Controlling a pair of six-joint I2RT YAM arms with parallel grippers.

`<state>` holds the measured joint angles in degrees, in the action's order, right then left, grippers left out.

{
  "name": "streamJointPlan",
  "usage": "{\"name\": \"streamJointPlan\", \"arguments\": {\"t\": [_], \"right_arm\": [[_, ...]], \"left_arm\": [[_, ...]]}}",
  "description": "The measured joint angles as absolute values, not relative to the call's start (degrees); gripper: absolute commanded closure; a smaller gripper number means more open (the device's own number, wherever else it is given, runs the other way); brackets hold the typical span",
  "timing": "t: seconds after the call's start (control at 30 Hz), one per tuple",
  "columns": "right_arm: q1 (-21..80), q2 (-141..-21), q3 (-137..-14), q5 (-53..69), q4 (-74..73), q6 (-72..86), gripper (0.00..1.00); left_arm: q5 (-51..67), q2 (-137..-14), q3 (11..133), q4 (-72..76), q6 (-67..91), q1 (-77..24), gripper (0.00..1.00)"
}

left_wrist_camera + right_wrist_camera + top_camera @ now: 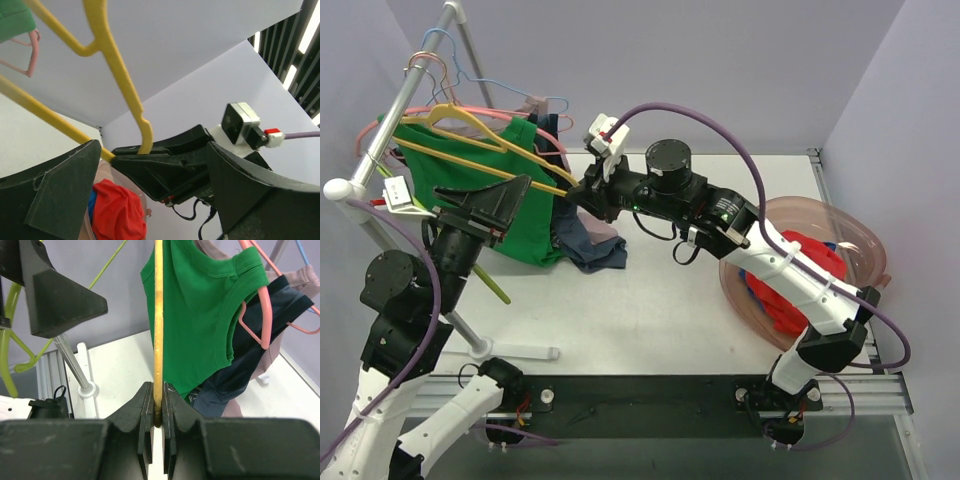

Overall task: Remove the tank top from the hanger
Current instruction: Place the hanger at the clothesline.

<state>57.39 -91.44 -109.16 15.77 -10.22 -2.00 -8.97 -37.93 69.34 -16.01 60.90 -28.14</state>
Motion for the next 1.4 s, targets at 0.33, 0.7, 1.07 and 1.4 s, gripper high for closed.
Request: {"name": "streamJointPlan", "arguments": {"t": [0.33,0.7,1.07,1.4], "right_arm": [[60.6,-96.9,-113.2,15.2,-12.9,-4.1,1.00],[62.4,-102.2,-119.1,15.2,-15.6,-4.8,1.00],[63.5,-101.1,-113.7,12.6,-13.8,-2.9,0.43],[64.3,-85.6,-93.6,10.5,-11.6,-0.2,0.01]], "left_arm": [[-5.8,-35.4,72.2,-15.8,60.6,-28.1,0.03],[-4.2,-33.6,71.4,-14.4,60.4,-28.1,0.03],[-4.2,-35.4,72.4,-15.0,51.6,-28.1,0.03],[-4.0,-42.2,79.7,-22.3,39.1,-28.1,0.03]]}}
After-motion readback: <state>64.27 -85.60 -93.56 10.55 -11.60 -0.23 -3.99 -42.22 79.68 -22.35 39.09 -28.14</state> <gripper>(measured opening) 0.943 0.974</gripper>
